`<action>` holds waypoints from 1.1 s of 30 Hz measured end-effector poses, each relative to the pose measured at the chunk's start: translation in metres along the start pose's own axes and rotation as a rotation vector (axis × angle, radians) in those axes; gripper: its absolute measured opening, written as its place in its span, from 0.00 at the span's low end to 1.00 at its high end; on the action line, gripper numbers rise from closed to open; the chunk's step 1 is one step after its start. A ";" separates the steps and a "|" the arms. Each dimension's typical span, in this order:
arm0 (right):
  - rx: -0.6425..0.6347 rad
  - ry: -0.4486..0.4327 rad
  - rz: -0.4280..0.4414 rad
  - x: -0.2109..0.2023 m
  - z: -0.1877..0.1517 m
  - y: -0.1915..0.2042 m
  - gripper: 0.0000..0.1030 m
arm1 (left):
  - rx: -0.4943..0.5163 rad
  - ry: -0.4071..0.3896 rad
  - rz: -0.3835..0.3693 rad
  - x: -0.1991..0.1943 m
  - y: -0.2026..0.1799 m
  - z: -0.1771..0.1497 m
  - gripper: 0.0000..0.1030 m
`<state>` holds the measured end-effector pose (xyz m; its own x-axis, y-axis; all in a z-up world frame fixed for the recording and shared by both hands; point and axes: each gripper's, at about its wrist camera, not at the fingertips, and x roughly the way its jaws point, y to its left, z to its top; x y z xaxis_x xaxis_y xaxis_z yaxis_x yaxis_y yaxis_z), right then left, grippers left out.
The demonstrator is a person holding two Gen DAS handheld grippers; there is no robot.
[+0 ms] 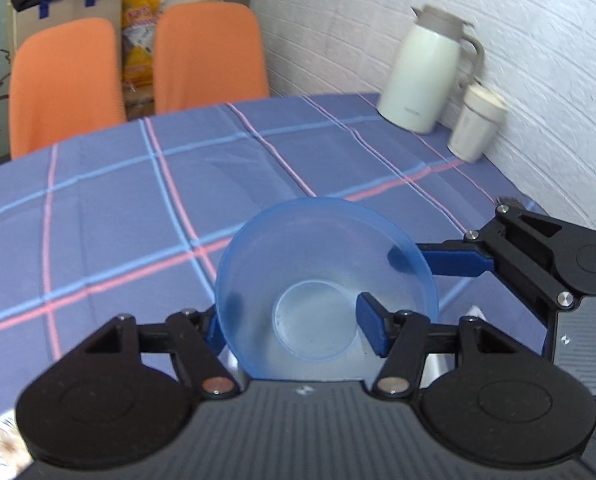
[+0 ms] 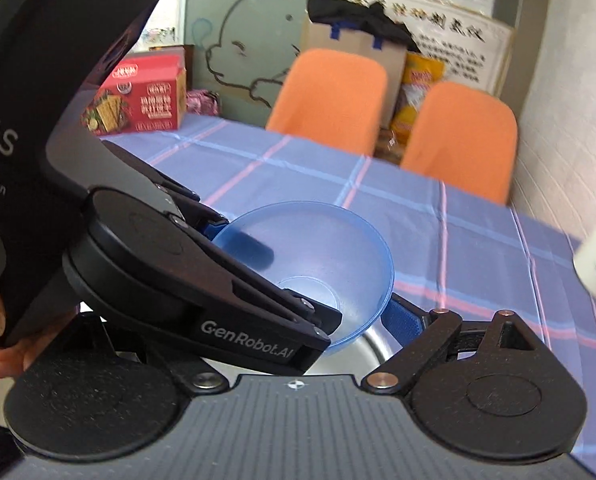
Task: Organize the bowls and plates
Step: 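Lower the blue bowl into the white bowl and open the left tool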
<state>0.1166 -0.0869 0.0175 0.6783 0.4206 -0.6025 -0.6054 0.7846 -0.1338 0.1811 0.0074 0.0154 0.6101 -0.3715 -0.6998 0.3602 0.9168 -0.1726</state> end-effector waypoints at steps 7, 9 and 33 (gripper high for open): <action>0.043 0.030 0.018 0.004 -0.020 -0.014 0.79 | 0.063 0.021 0.055 0.013 -0.020 -0.010 0.80; 0.048 0.024 0.015 0.006 -0.021 -0.016 0.79 | 0.069 0.010 0.078 0.011 -0.018 -0.010 0.87; 0.396 -0.173 -0.140 -0.048 -0.092 -0.028 0.80 | -0.120 -0.201 0.246 -0.039 -0.009 -0.037 0.99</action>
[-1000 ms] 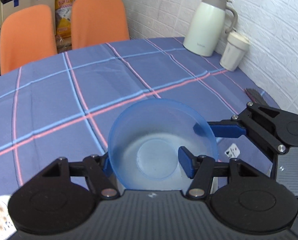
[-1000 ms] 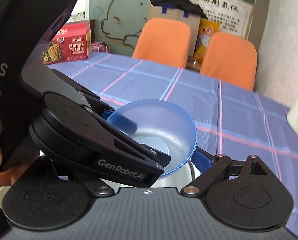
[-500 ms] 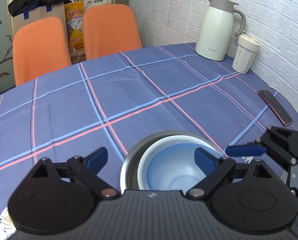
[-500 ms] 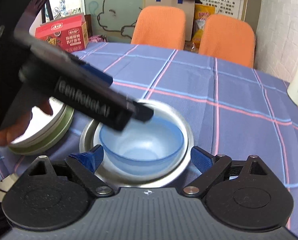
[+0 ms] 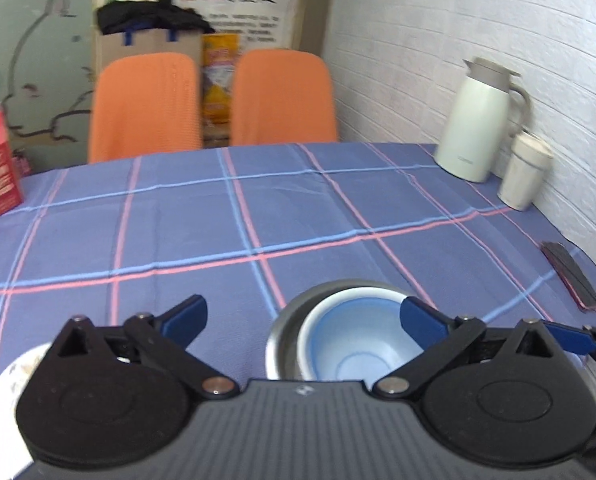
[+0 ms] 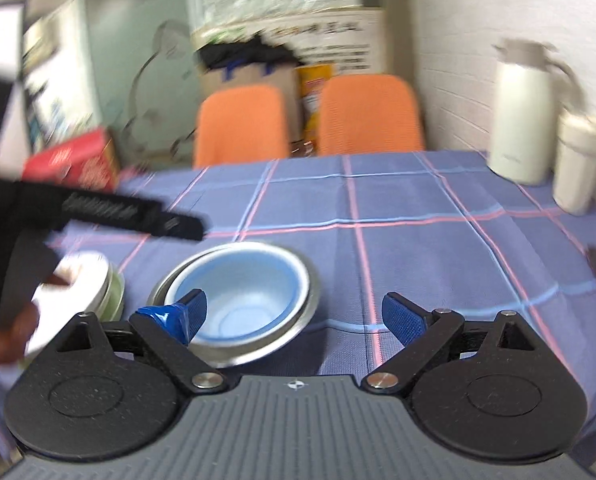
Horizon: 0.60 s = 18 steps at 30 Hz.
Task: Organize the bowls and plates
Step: 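Lower the blue bowl into the white bowl and open the left tool, then grasp the nested bowls' steel rim with the left tool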
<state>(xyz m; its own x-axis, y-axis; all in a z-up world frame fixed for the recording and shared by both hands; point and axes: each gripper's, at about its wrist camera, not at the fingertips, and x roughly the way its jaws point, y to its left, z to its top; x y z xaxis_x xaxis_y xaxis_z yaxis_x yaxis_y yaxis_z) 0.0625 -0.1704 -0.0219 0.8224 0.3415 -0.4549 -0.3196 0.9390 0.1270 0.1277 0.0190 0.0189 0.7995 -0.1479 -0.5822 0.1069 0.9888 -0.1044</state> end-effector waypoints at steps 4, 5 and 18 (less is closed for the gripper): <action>0.053 0.037 -0.009 0.012 -0.007 -0.007 0.80 | 0.002 0.014 0.077 0.000 0.001 -0.015 0.99; 0.057 0.041 -0.005 0.014 -0.008 -0.008 0.80 | 0.004 0.017 0.092 0.000 0.002 -0.018 0.99; 0.182 0.129 0.010 0.040 -0.003 -0.017 0.80 | 0.030 0.077 0.110 0.024 0.001 -0.011 0.99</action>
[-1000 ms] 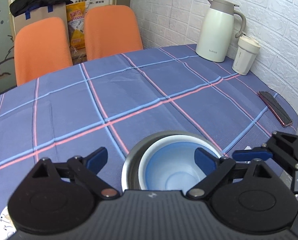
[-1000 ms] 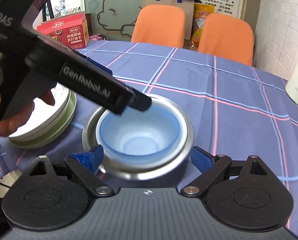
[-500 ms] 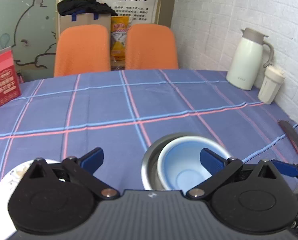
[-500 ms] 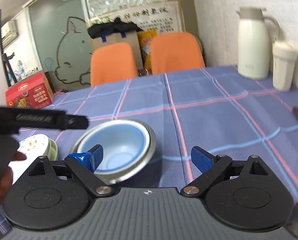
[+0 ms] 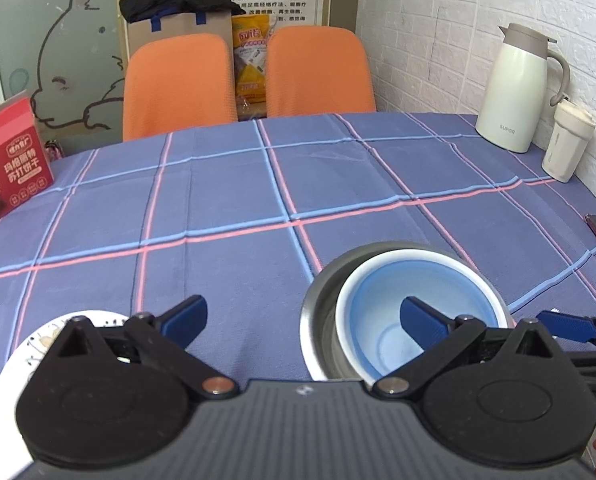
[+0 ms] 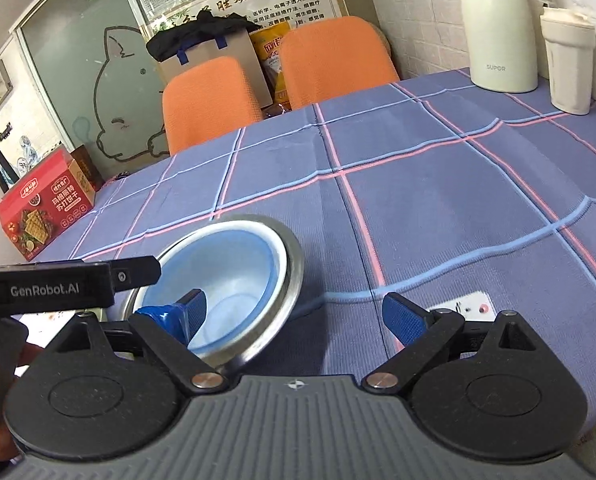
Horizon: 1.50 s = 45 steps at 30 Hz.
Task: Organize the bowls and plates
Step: 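Grasp the nested bowls' steel rim with the left tool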
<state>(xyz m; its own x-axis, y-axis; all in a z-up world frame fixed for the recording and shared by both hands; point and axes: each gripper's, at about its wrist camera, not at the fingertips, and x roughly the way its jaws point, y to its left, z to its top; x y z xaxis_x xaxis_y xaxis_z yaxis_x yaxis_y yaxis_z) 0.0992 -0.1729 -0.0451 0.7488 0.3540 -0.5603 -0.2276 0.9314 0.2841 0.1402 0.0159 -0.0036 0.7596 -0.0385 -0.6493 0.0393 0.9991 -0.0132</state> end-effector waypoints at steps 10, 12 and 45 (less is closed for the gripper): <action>-0.087 0.059 -0.046 0.032 0.002 0.002 0.80 | 0.016 0.114 -0.043 0.039 -0.002 0.011 0.99; -0.128 0.064 -0.065 0.034 0.002 0.007 0.80 | 0.041 0.152 -0.059 0.050 -0.004 0.012 0.99; -0.209 0.045 0.012 0.036 -0.006 0.035 0.69 | 0.110 0.197 -0.215 0.064 -0.007 0.006 0.71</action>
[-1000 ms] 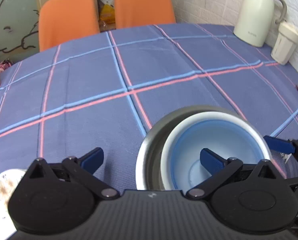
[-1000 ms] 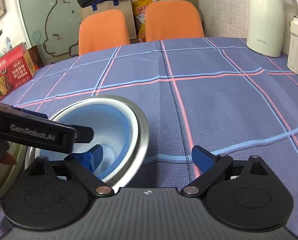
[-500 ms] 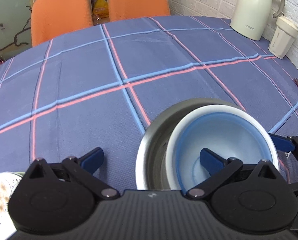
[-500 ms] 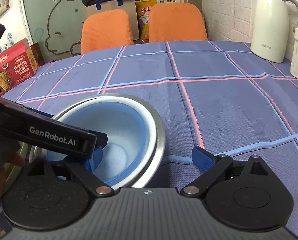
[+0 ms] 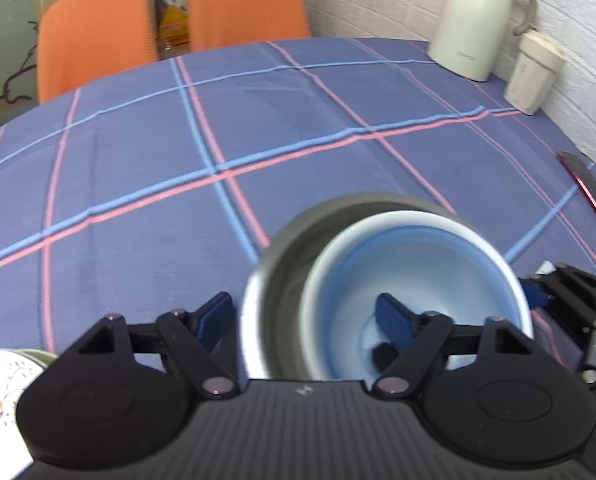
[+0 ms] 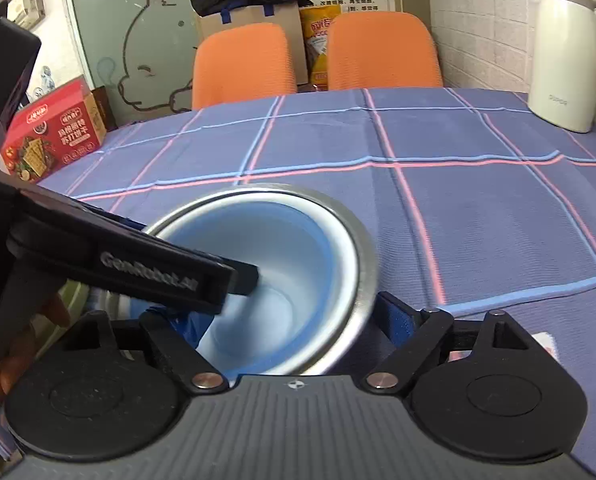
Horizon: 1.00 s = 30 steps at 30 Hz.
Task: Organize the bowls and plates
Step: 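Grasp the nested bowls' steel rim with the left tool, then carry the nested bowls with the left tool onto the plate stack, release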
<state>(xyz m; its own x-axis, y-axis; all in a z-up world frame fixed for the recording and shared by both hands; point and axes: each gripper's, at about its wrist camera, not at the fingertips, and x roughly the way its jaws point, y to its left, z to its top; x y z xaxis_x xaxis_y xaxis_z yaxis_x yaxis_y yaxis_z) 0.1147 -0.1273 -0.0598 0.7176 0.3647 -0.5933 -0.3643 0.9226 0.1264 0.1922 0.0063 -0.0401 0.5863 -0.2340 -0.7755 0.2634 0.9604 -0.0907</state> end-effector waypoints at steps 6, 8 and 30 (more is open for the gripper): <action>0.007 0.001 0.026 0.001 0.003 0.007 0.63 | -0.027 0.021 -0.031 -0.001 -0.002 0.003 0.58; -0.003 -0.007 0.007 -0.003 0.005 0.011 0.63 | -0.045 0.021 -0.049 -0.004 -0.001 0.008 0.57; -0.190 -0.043 0.318 -0.022 0.013 0.158 0.66 | -0.248 -0.081 0.217 -0.148 0.112 -0.084 0.59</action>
<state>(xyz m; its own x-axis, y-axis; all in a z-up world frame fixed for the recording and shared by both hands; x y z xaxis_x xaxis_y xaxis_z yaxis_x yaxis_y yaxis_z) 0.0494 0.0116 -0.0161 0.5737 0.6380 -0.5136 -0.6741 0.7240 0.1465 0.0703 0.1611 0.0124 0.6696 -0.0220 -0.7424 -0.0628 0.9943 -0.0861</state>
